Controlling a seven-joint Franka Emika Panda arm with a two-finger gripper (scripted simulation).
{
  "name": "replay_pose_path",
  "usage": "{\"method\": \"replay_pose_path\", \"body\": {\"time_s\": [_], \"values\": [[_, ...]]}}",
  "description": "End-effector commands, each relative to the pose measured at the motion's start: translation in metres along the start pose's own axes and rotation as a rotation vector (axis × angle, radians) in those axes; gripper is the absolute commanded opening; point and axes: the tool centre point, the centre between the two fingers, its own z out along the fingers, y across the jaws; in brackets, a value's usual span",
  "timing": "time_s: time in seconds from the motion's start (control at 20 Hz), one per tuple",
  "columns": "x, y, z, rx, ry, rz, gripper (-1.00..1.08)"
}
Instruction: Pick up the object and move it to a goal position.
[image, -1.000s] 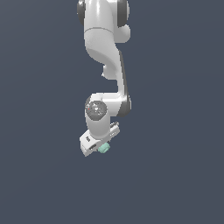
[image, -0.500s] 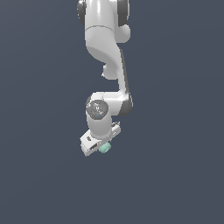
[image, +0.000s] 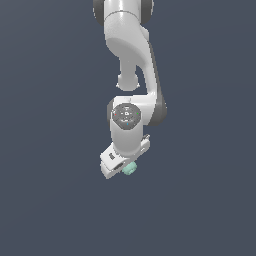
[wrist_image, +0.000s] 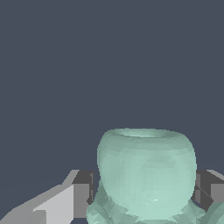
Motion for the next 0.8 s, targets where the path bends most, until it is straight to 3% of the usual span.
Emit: {"method": "replay_pose_path", "body": {"time_s": [0.0, 0.75], "values": [[0.014, -0.008, -0.020, 0.000, 0.001, 0.000, -1.00], [0.089, -0.042, -0.118, 0.000, 0.001, 0.000, -1.00]]}}
